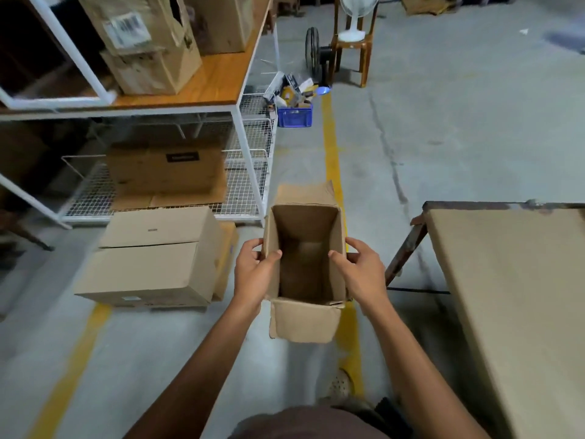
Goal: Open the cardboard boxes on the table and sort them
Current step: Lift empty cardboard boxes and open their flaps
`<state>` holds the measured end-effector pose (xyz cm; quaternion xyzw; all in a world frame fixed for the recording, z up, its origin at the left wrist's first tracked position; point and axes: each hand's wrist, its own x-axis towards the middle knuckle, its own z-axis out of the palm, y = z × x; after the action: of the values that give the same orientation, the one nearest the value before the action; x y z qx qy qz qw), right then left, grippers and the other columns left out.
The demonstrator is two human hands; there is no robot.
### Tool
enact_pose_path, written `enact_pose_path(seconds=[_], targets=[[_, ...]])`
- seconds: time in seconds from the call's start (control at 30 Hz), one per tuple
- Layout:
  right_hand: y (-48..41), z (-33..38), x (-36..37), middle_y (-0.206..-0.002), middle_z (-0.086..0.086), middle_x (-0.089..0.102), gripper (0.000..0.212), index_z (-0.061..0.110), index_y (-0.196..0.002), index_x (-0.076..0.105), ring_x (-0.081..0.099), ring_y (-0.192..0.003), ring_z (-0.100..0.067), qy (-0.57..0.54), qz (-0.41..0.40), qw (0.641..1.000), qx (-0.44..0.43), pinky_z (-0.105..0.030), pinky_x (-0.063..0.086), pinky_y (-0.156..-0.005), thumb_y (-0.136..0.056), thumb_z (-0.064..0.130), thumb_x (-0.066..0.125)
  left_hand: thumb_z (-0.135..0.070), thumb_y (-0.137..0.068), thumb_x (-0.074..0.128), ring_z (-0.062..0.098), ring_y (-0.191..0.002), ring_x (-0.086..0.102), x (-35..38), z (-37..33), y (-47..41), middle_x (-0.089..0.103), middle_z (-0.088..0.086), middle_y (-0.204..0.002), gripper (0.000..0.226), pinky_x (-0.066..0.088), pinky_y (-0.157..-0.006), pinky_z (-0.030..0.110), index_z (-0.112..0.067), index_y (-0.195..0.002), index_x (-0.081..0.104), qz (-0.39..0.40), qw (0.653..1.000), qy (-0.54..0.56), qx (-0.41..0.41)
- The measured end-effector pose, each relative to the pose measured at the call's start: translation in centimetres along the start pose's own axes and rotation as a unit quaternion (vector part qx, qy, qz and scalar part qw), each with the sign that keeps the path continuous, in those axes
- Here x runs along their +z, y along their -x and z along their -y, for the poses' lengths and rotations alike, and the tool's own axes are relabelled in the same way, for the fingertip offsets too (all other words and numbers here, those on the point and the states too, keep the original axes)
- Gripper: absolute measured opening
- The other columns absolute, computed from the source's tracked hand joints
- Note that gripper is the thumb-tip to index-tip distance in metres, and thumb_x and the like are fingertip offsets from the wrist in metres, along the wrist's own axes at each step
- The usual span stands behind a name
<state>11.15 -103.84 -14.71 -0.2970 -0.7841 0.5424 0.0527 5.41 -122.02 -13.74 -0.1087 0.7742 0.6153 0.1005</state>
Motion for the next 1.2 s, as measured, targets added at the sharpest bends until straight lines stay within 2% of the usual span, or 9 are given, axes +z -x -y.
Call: enact_pose_path(seconds=[0.2,0.3,0.43,0.53,0.63,0.77,0.9,1.1,1.2], targets=[[-8.0,1.6,-1.0,-0.085,0.014,0.064,0.049,0.021,-0.134,0.06,0.066,-0.089,-0.015,-0.022,-0.014,0.999,0.024,-0.038,0.054,-0.088,-0.088,0.03,0.071,-0.01,-0.091,0.065,0.012,-0.079,0.059,5.0,-3.1,-6.2,0.06,-0.002,-0.088,0.033,0.045,-0.074,0.026,-0.029,-0.114,0.051,0.011,1.0,0.016,-0.017],[-12.0,2.1,-1.5,-0.091,0.004,0.068,0.048,0.024,-0.133,0.061,0.067,-0.094,-0.018,-0.028,-0.036,0.998,0.045,-0.037,0.053,-0.088,-0.087,0.032,0.071,-0.007,-0.091,0.064,0.017,-0.084,0.06,7.5,-4.1,-9.7,0.061,0.001,-0.092,0.033,0.046,-0.079,0.03,-0.037,-0.101,0.051,0.03,0.999,0.013,-0.022],[-18.0,2.9,-1.5,-0.095,0.008,0.063,0.048,0.026,-0.134,0.059,0.065,-0.096,-0.017,-0.024,-0.062,0.996,0.058,-0.039,0.054,-0.091,-0.087,0.033,0.07,-0.004,-0.092,0.062,0.007,-0.077,0.054,11.1,-6.0,-15.8,0.053,-0.007,-0.085,0.036,0.04,-0.066,0.016,-0.028,-0.115,0.048,0.055,0.998,-0.005,-0.007],[-23.3,4.1,-1.4,-0.094,0.009,0.061,0.045,0.026,-0.132,0.059,0.059,-0.087,-0.011,-0.029,-0.094,0.993,0.059,-0.037,0.053,-0.088,-0.089,0.031,0.07,-0.004,-0.092,0.061,0.009,-0.073,0.051,14.1,-7.6,-21.7,0.05,-0.004,-0.084,0.038,0.039,-0.061,0.019,-0.024,-0.121,0.047,0.087,0.996,-0.031,0.003],[-29.0,5.5,-1.1,-0.094,0.006,0.066,0.046,0.027,-0.131,0.061,0.064,-0.091,-0.015,-0.028,-0.129,0.989,0.067,-0.036,0.054,-0.087,-0.086,0.032,0.07,-0.005,-0.093,0.059,0.01,-0.075,0.05,17.1,-9.8,-27.8,0.049,-0.001,-0.087,0.04,0.038,-0.062,0.024,-0.026,-0.124,0.044,0.128,0.991,-0.048,0.01],[-35.8,8.5,-1.3,-0.092,0.005,0.068,0.045,0.028,-0.129,0.062,0.068,-0.091,-0.019,-0.03,-0.166,0.982,0.081,-0.041,0.056,-0.087,-0.085,0.031,0.071,-0.004,-0.095,0.056,0.011,-0.083,0.051,20.3,-13.4,-35.0,0.051,0.005,-0.106,0.041,0.038,-0.059,0.017,-0.027,-0.126,0.041,0.177,0.982,-0.064,0.02],[-40.8,10.6,-1.9,-0.101,0.0,0.074,0.046,0.032,-0.13,0.061,0.069,-0.089,-0.014,-0.05,-0.205,0.974,0.085,-0.042,0.058,-0.085,-0.085,0.034,0.07,-0.001,-0.096,0.052,0.011,-0.078,0.051,23.5,-17.4,-40.5,0.051,0.003,-0.096,0.041,0.039,-0.049,0.009,-0.028,-0.124,0.041,0.215,0.974,-0.066,0.037],[-47.7,11.8,-4.9,-0.102,-0.002,0.075,0.044,0.03,-0.129,0.063,0.07,-0.089,-0.017,-0.084,-0.258,0.955,0.117,-0.042,0.057,-0.085,-0.085,0.032,0.071,-0.003,-0.091,0.057,0.019,-0.087,0.06,30.3,-21.5,-45.6,0.058,0.011,-0.103,0.047,0.053,-0.07,0.035,-0.038,-0.119,0.042,0.273,0.96,-0.062,0.029],[-51.4,11.4,-7.6,-0.103,-0.002,0.074,0.044,0.03,-0.129,0.063,0.069,-0.091,-0.019,-0.098,-0.278,0.948,0.124,-0.042,0.057,-0.085,-0.086,0.032,0.071,-0.001,-0.09,0.057,0.018,-0.083,0.059,34.8,-23.1,-47.4,0.058,0.009,-0.099,0.049,0.051,-0.071,0.035,-0.035,-0.122,0.043,0.295,0.953,-0.065,0.03]])
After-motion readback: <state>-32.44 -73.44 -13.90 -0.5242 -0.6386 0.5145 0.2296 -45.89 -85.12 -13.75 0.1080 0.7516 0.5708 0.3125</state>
